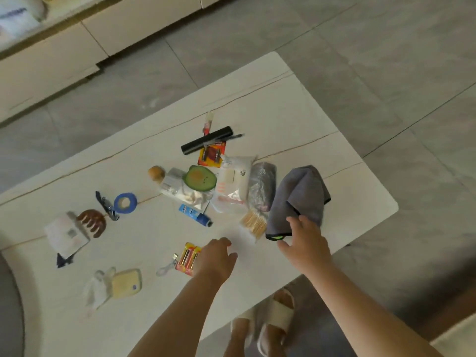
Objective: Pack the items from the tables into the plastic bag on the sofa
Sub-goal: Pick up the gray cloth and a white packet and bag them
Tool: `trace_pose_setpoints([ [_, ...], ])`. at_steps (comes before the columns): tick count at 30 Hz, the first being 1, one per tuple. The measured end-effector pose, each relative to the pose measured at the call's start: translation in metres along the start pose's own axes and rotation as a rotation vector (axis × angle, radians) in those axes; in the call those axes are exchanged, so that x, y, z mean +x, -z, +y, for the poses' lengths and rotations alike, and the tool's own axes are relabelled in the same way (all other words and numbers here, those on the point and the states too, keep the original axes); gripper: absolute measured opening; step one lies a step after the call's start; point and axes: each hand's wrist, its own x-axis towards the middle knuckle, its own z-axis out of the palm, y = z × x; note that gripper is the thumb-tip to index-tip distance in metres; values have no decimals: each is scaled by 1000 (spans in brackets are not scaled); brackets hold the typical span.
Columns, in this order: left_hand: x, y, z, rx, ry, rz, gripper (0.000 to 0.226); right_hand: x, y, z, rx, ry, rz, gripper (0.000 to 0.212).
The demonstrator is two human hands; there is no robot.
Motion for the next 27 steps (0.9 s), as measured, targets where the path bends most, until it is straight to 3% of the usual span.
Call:
trace_pose_setpoints([
  [4, 50, 16, 20, 9, -66, 137, 49, 50, 6, 10, -38, -5, 148, 79],
  [11, 131, 25, 54, 109, -77, 282, 68, 111, -15, 20, -71, -89, 124, 102],
  [20, 175, 1, 57, 183, -28, 350, 90, 130, -52, 36, -100, -120, 31, 100],
  [24, 179, 1, 57, 150, 0, 353, 94, 131, -54, 45, -149, -37, 187, 84],
  [27, 175, 4, 60, 181, 23, 318, 98, 127, -47, 54, -128, -6, 188, 76],
])
